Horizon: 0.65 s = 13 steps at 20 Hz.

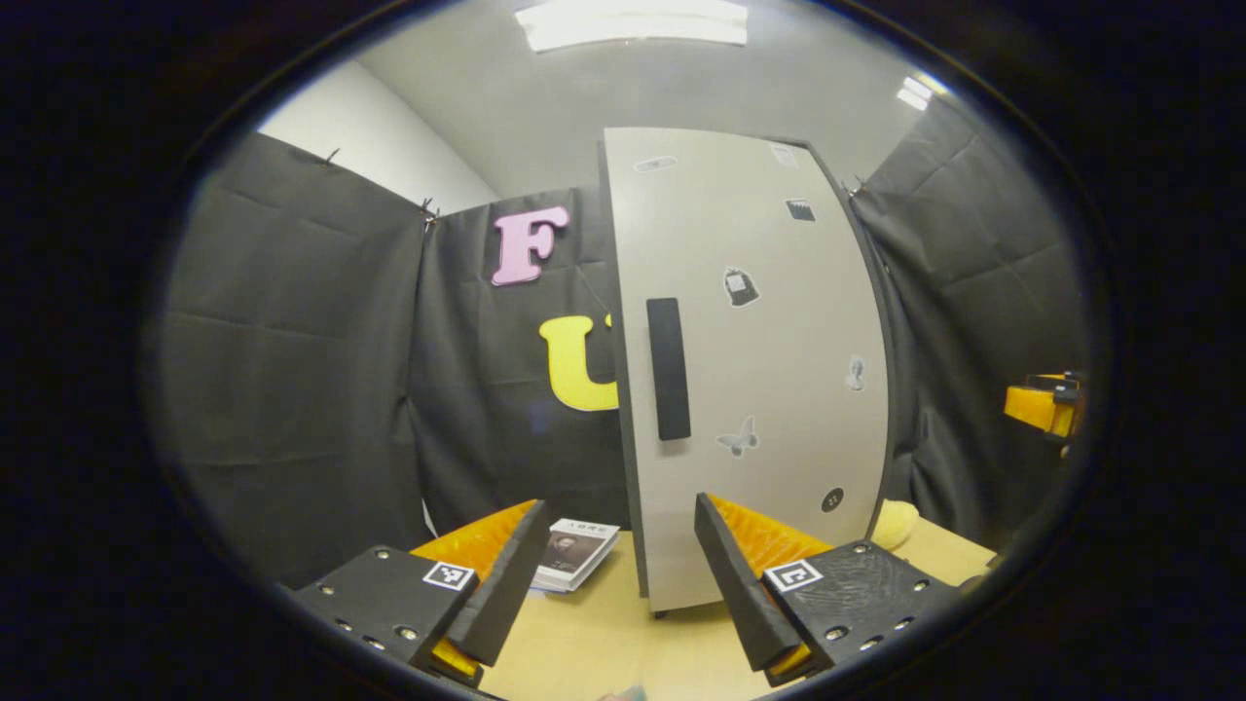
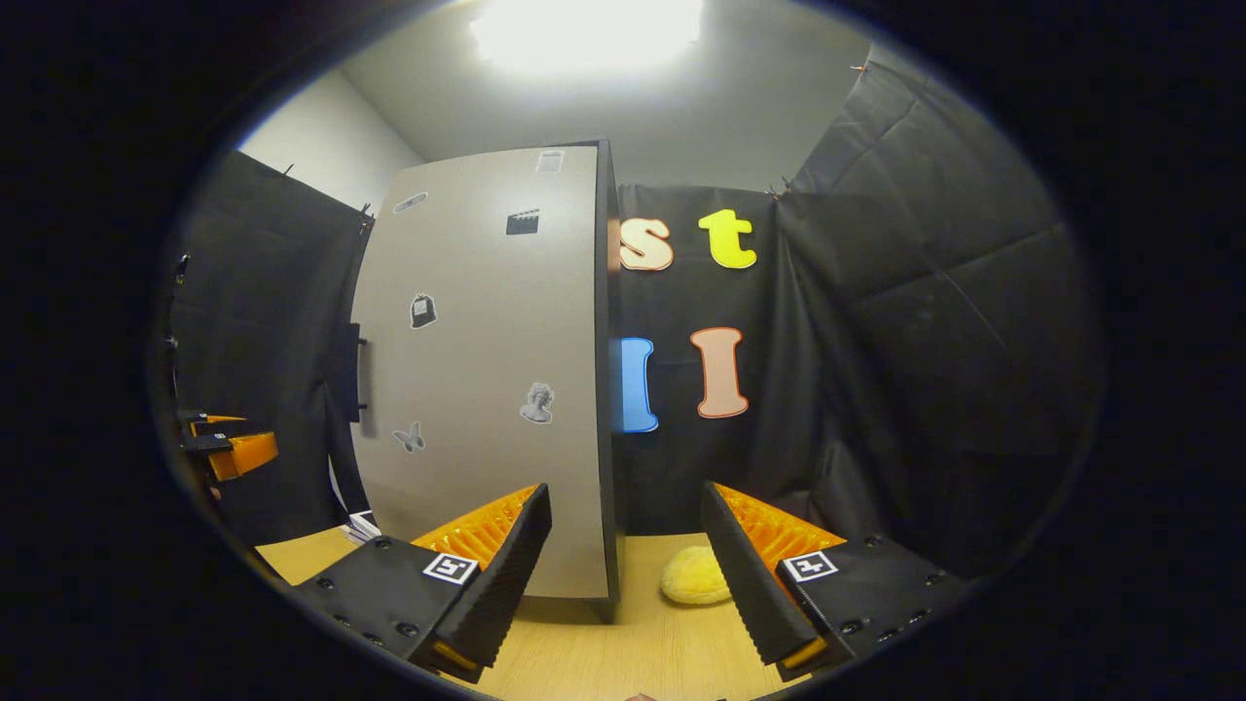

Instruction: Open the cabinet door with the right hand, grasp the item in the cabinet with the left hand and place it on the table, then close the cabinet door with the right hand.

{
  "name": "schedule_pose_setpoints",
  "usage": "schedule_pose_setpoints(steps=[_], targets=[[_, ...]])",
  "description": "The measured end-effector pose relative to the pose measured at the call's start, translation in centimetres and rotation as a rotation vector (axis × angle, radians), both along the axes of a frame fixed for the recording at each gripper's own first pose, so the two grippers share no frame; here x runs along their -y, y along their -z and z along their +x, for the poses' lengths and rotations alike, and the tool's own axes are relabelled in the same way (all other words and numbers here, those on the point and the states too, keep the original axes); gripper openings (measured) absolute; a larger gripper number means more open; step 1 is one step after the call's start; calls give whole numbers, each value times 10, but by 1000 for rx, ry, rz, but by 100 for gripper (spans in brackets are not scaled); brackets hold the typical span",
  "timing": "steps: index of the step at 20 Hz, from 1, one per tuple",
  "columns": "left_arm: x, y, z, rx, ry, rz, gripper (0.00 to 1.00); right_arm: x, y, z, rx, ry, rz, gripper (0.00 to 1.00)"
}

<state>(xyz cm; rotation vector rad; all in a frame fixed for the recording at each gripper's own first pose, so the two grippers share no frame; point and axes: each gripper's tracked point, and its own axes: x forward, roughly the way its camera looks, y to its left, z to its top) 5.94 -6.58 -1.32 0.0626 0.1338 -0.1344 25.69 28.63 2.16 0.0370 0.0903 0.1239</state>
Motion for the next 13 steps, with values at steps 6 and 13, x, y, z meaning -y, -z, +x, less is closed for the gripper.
schedule_pose_setpoints(steps=[6,13], targets=[[-8,0,1,11,-1,-8,91,-5,-3,-3,-2,-2,-7,98],[-15,4,1,8,-14,-14,91,-7,-7,-6,3,-10,-11,98]])
